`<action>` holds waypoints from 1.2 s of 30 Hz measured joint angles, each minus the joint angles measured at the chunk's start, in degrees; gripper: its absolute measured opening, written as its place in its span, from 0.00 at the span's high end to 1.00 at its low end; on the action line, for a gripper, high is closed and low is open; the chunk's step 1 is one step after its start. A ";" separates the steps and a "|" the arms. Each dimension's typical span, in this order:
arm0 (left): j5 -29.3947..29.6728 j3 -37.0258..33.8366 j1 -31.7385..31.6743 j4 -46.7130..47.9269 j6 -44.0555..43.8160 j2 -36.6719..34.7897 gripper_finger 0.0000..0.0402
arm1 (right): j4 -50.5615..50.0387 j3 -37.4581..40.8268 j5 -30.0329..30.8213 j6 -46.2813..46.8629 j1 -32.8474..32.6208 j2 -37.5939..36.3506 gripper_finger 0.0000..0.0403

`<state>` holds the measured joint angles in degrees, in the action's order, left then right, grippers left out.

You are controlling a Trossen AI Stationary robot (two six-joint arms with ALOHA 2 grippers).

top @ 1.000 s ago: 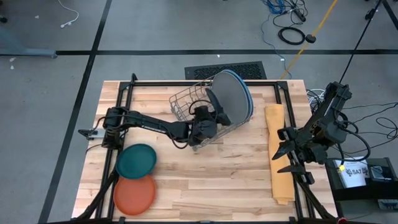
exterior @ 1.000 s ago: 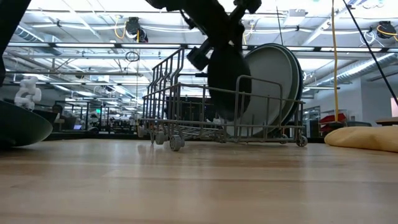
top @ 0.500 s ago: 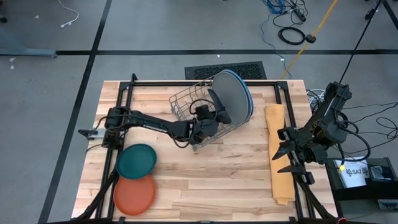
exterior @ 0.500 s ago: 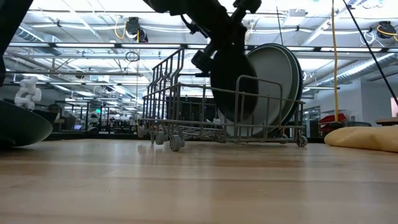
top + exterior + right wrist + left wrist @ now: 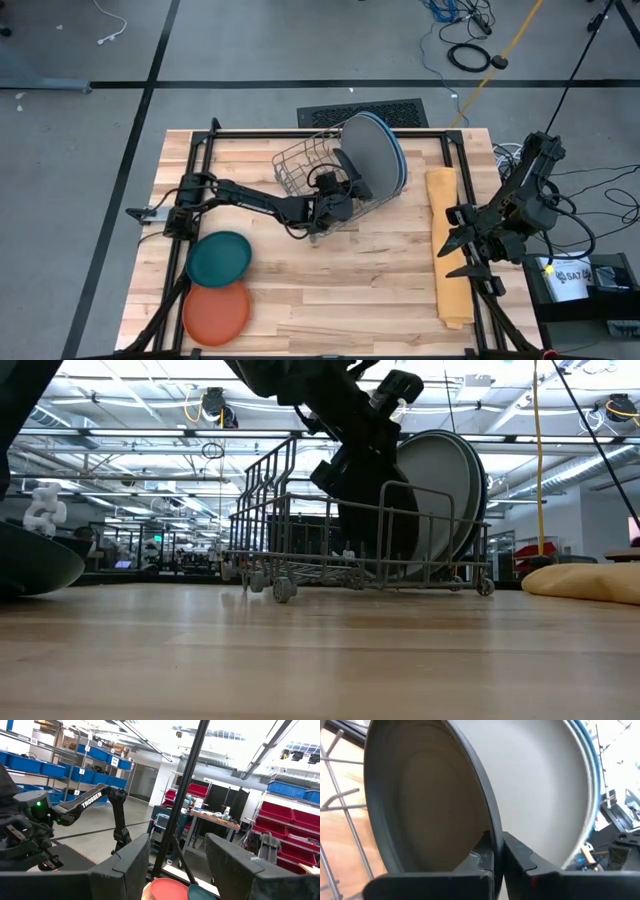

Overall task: Sort dishes
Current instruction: Put the black plate into the dish rack

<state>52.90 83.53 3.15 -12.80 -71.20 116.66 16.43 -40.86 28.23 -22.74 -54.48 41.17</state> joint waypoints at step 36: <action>-17.84 0.94 -3.21 -12.81 16.31 -1.01 0.37 | -0.09 0.00 -0.02 0.17 0.00 -0.02 0.54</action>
<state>35.07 84.47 -0.05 -25.61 -54.89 115.66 16.34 -40.86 28.21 -22.57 -54.48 41.15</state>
